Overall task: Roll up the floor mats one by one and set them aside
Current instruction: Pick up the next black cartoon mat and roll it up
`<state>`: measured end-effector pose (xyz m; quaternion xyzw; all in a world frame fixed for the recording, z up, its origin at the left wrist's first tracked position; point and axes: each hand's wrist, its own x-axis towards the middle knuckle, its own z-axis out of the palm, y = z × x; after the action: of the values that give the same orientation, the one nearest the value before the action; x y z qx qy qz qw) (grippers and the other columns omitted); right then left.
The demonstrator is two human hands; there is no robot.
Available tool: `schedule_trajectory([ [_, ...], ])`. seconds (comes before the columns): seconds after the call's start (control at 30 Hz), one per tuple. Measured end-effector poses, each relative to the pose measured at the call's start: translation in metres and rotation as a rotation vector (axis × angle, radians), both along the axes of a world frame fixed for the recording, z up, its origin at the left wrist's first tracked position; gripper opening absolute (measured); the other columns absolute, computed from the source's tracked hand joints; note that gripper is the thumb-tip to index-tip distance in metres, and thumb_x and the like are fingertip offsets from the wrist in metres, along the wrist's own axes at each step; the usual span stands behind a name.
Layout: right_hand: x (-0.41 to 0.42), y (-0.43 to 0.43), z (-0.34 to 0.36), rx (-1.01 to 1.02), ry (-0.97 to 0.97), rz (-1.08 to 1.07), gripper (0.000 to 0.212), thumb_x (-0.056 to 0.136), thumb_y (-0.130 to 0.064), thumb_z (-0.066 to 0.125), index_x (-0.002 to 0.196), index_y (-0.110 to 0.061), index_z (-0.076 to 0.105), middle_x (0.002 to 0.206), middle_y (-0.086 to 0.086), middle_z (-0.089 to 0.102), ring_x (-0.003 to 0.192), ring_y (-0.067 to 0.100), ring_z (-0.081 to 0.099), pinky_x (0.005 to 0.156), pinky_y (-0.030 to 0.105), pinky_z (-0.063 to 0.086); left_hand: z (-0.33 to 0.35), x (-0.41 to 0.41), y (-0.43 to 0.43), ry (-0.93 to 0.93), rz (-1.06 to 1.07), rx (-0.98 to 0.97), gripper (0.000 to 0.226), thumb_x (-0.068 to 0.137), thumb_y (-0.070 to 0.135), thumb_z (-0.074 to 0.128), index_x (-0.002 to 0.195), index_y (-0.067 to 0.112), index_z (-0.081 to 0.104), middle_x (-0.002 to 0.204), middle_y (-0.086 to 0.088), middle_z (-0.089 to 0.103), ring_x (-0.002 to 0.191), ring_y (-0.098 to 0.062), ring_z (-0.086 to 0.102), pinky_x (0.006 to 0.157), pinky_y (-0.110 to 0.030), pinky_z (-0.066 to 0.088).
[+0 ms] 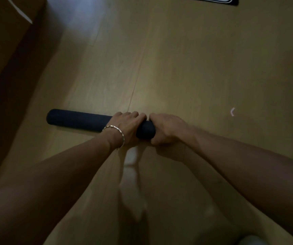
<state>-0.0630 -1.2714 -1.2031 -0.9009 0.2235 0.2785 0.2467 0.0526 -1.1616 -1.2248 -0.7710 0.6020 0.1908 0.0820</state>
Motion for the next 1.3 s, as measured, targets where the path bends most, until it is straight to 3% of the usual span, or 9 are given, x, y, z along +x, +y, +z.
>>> schedule_trajectory([
  [0.13, 0.003, -0.007, 0.004, -0.022, 0.049, 0.012, 0.055, 0.074, -0.041, 0.071, 0.119, -0.023, 0.046, 0.104, 0.002, 0.058, 0.087, 0.018, 0.057, 0.07, 0.031, 0.05, 0.004, 0.013, 0.005, -0.078, 0.031, 0.043, 0.058, 0.083, 0.038, 0.065, 0.129, 0.023, 0.034, 0.121, -0.004, 0.052, 0.107, -0.021, 0.052, 0.097, -0.037, 0.04],
  [0.3, 0.011, 0.008, 0.007, -0.32, -0.178, 0.189, 0.055, 0.081, -0.033, 0.068, 0.125, -0.016, 0.039, 0.115, 0.006, 0.052, 0.101, 0.023, 0.052, 0.081, 0.036, 0.041, 0.004, 0.0, -0.007, -0.075, 0.085, -0.011, 0.062, 0.078, 0.053, 0.064, 0.125, 0.022, 0.038, 0.111, -0.002, 0.06, 0.093, -0.024, 0.061, 0.076, -0.034, 0.046],
  [0.53, 0.006, -0.029, 0.019, -0.115, -0.031, 0.019, 0.046, 0.079, -0.041, 0.069, 0.116, -0.024, 0.048, 0.1, -0.003, 0.058, 0.087, 0.016, 0.057, 0.073, 0.03, 0.049, 0.016, 0.011, -0.007, 0.008, 0.115, -0.012, 0.061, 0.077, 0.048, 0.068, 0.124, 0.026, 0.037, 0.111, -0.001, 0.058, 0.089, -0.019, 0.057, 0.077, -0.033, 0.048],
  [0.63, 0.004, -0.032, 0.016, -0.292, -0.152, 0.073, 0.047, 0.082, -0.04, 0.065, 0.121, -0.021, 0.046, 0.114, 0.002, 0.055, 0.103, 0.019, 0.051, 0.095, 0.035, 0.038, 0.025, 0.019, -0.021, -0.042, 0.13, 0.048, 0.058, 0.074, 0.05, 0.07, 0.119, 0.023, 0.043, 0.099, 0.0, 0.059, 0.076, -0.016, 0.05, 0.066, -0.029, 0.042],
  [0.77, 0.015, -0.022, 0.02, -0.446, -0.356, -0.025, 0.066, 0.085, -0.027, 0.059, 0.143, -0.013, 0.03, 0.145, 0.011, 0.031, 0.136, 0.028, 0.026, 0.117, 0.043, 0.015, 0.028, 0.018, -0.034, 0.178, 0.51, -0.057, 0.05, 0.073, 0.043, 0.072, 0.112, 0.019, 0.051, 0.088, 0.0, 0.057, 0.076, -0.018, 0.056, 0.064, -0.029, 0.047],
  [0.9, 0.031, -0.001, 0.03, -0.068, -0.557, -0.322, 0.049, 0.089, -0.018, 0.05, 0.136, -0.008, 0.043, 0.136, 0.013, 0.043, 0.125, 0.028, 0.042, 0.104, 0.037, 0.036, 0.034, 0.012, -0.041, 0.397, 0.958, -0.186, 0.043, 0.077, 0.038, 0.07, 0.105, 0.013, 0.05, 0.092, -0.005, 0.056, 0.078, -0.024, 0.054, 0.063, -0.03, 0.041],
  [1.03, 0.043, 0.011, 0.033, 0.36, -0.489, -0.632, 0.043, 0.097, -0.026, 0.041, 0.138, -0.016, 0.046, 0.136, 0.005, 0.052, 0.124, 0.023, 0.049, 0.099, 0.028, 0.037, 0.049, 0.008, -0.047, 0.973, 1.328, -0.301, 0.033, 0.085, 0.017, 0.062, 0.114, 0.002, 0.056, 0.083, -0.012, 0.061, 0.064, -0.022, 0.057, 0.047, -0.025, 0.045],
  [1.2, 0.04, -0.008, 0.034, 0.475, -0.495, -0.815, 0.06, 0.09, -0.057, 0.048, 0.138, -0.02, 0.043, 0.129, 0.001, 0.057, 0.114, 0.021, 0.056, 0.097, 0.039, 0.046, 0.06, 0.004, -0.053, 1.313, 1.388, -0.324, 0.02, 0.088, 0.025, 0.05, 0.099, 0.016, 0.065, 0.087, -0.001, 0.064, 0.082, -0.017, 0.06, 0.068, -0.031, 0.05],
  [1.3, 0.026, -0.017, 0.033, 0.511, -0.542, -0.851, 0.077, 0.082, -0.049, 0.066, 0.143, -0.019, 0.03, 0.13, -0.004, 0.051, 0.115, 0.018, 0.055, 0.097, 0.039, 0.047, 0.063, 0.004, -0.057, 1.303, 1.368, -0.382, 0.016, 0.091, 0.014, 0.05, 0.102, 0.015, 0.062, 0.086, -0.001, 0.064, 0.077, -0.014, 0.06, 0.061, -0.03, 0.051],
])
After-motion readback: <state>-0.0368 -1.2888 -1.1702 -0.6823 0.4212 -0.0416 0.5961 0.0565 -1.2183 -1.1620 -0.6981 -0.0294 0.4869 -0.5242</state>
